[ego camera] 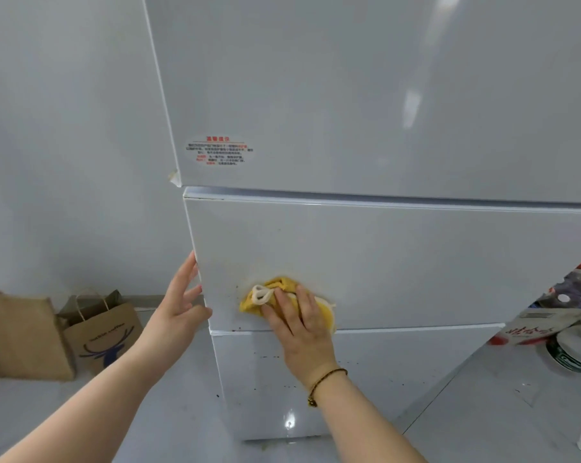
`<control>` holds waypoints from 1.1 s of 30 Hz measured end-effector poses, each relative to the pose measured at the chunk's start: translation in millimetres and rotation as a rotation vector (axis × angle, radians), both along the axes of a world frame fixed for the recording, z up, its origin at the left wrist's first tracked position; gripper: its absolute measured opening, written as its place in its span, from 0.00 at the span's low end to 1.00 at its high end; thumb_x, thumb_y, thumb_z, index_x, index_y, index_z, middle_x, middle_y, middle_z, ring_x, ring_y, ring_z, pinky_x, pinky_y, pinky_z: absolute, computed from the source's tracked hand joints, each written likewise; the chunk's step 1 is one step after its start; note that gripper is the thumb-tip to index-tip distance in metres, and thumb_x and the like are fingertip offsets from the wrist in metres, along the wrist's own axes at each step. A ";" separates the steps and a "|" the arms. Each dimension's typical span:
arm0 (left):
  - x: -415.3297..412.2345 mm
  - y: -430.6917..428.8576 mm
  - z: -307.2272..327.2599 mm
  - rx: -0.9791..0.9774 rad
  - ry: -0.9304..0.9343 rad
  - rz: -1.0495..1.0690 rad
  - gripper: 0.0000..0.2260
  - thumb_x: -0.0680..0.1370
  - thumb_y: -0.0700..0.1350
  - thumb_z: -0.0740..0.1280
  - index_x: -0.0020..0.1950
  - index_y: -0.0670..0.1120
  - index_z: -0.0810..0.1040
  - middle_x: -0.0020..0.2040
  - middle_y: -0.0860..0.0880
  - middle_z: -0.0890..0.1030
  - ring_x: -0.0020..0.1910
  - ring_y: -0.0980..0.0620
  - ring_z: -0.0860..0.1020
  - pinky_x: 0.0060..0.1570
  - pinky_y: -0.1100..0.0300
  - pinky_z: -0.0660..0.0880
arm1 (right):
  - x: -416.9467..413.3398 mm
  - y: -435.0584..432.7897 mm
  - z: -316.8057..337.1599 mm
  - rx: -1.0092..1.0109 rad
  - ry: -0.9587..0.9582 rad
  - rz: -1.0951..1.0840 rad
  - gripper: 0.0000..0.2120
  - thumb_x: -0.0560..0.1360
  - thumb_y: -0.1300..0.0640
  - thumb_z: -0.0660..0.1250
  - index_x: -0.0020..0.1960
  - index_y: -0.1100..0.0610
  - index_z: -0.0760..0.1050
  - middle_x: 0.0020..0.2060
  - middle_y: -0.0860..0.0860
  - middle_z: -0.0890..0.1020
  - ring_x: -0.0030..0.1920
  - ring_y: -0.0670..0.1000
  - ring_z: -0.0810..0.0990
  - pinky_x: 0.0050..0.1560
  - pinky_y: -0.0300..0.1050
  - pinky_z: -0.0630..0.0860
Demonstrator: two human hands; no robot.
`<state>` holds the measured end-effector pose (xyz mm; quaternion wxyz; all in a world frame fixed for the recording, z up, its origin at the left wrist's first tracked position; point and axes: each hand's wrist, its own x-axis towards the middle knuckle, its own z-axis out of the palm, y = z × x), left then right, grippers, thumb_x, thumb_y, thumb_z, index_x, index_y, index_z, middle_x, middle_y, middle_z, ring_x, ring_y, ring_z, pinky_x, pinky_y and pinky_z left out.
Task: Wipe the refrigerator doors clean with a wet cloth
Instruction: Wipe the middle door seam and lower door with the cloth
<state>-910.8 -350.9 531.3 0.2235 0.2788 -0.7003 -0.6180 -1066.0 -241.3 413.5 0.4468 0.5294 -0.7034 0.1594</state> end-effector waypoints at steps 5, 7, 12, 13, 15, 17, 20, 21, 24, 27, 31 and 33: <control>5.5 0.0 4.9 0.125 -0.032 -0.066 0.26 0.69 0.40 0.63 0.62 0.62 0.65 0.54 0.63 0.75 0.48 0.72 0.75 0.41 0.78 0.69 | -22.3 6.6 41.0 0.093 0.210 0.112 0.21 0.79 0.65 0.43 0.67 0.52 0.63 0.71 0.51 0.54 0.75 0.54 0.44 0.73 0.49 0.48; 6.7 -1.0 7.4 0.148 -0.037 -0.066 0.24 0.64 0.45 0.58 0.57 0.66 0.66 0.54 0.66 0.74 0.46 0.76 0.74 0.42 0.77 0.68 | -14.1 -9.9 66.7 -0.054 0.167 0.109 0.20 0.80 0.64 0.45 0.68 0.51 0.62 0.75 0.51 0.49 0.75 0.53 0.45 0.74 0.49 0.47; 11.8 -10.4 3.5 0.172 -0.056 -0.101 0.23 0.64 0.46 0.56 0.55 0.68 0.67 0.61 0.61 0.74 0.60 0.62 0.71 0.58 0.60 0.65 | 17.1 -54.6 103.4 -0.295 -0.013 0.096 0.17 0.80 0.62 0.48 0.66 0.51 0.63 0.75 0.49 0.42 0.75 0.53 0.43 0.74 0.51 0.46; 12.5 -12.8 4.1 0.196 -0.056 -0.103 0.23 0.65 0.46 0.56 0.55 0.67 0.67 0.62 0.60 0.74 0.61 0.59 0.71 0.61 0.57 0.64 | 17.7 -55.7 99.0 -0.258 0.014 0.104 0.18 0.79 0.62 0.48 0.66 0.51 0.63 0.75 0.50 0.44 0.75 0.53 0.43 0.74 0.51 0.47; 13.3 -17.5 4.1 0.257 -0.038 -0.091 0.18 0.67 0.45 0.59 0.55 0.62 0.70 0.60 0.58 0.76 0.61 0.55 0.72 0.64 0.55 0.61 | 15.6 -51.5 78.8 -0.129 0.110 0.155 0.19 0.79 0.62 0.46 0.66 0.51 0.63 0.73 0.50 0.55 0.75 0.54 0.44 0.74 0.51 0.48; 13.9 -19.5 3.5 0.289 0.001 -0.091 0.15 0.69 0.47 0.59 0.54 0.59 0.72 0.55 0.61 0.78 0.61 0.55 0.73 0.63 0.57 0.63 | 10.0 -43.2 49.3 0.037 0.229 0.194 0.19 0.80 0.63 0.44 0.66 0.51 0.64 0.67 0.49 0.64 0.73 0.56 0.50 0.72 0.50 0.50; 9.1 -18.7 4.1 0.292 0.014 -0.092 0.13 0.72 0.49 0.57 0.56 0.58 0.70 0.55 0.60 0.77 0.60 0.57 0.73 0.67 0.56 0.60 | 4.0 -31.1 6.0 0.266 0.398 0.153 0.21 0.80 0.64 0.39 0.65 0.52 0.62 0.66 0.48 0.63 0.73 0.59 0.48 0.74 0.52 0.46; 7.9 -17.2 4.5 0.302 0.009 -0.083 0.13 0.74 0.48 0.58 0.57 0.58 0.69 0.58 0.58 0.76 0.61 0.55 0.71 0.68 0.55 0.58 | 2.7 -28.0 -3.3 0.333 0.443 0.131 0.22 0.79 0.64 0.36 0.66 0.52 0.61 0.66 0.47 0.61 0.73 0.59 0.47 0.74 0.53 0.42; 6.0 -15.8 -0.3 0.292 0.006 -0.058 0.23 0.66 0.44 0.57 0.61 0.58 0.67 0.63 0.54 0.73 0.65 0.54 0.68 0.67 0.54 0.57 | 0.3 -24.2 0.5 0.455 0.531 0.129 0.24 0.79 0.64 0.39 0.65 0.49 0.66 0.67 0.45 0.65 0.69 0.57 0.56 0.74 0.55 0.39; 8.7 -12.0 -7.4 0.283 0.023 -0.038 0.25 0.64 0.46 0.56 0.60 0.61 0.67 0.66 0.55 0.71 0.66 0.55 0.68 0.64 0.54 0.59 | -3.1 -22.4 30.3 0.478 0.555 0.217 0.23 0.74 0.59 0.48 0.54 0.45 0.80 0.60 0.41 0.77 0.65 0.50 0.70 0.71 0.53 0.46; 7.1 -7.5 -12.3 0.291 0.033 -0.023 0.26 0.63 0.43 0.55 0.58 0.64 0.67 0.67 0.57 0.70 0.66 0.57 0.67 0.63 0.55 0.61 | -9.4 -21.1 65.5 0.139 0.350 0.222 0.18 0.80 0.62 0.46 0.62 0.51 0.70 0.65 0.47 0.71 0.70 0.56 0.61 0.72 0.53 0.48; 6.4 -5.8 -12.9 0.286 0.042 -0.012 0.27 0.62 0.42 0.55 0.58 0.63 0.67 0.65 0.57 0.71 0.64 0.58 0.68 0.62 0.56 0.62 | -7.1 -22.9 71.1 -0.018 0.289 0.108 0.18 0.80 0.62 0.46 0.65 0.50 0.65 0.71 0.50 0.61 0.74 0.55 0.50 0.73 0.52 0.46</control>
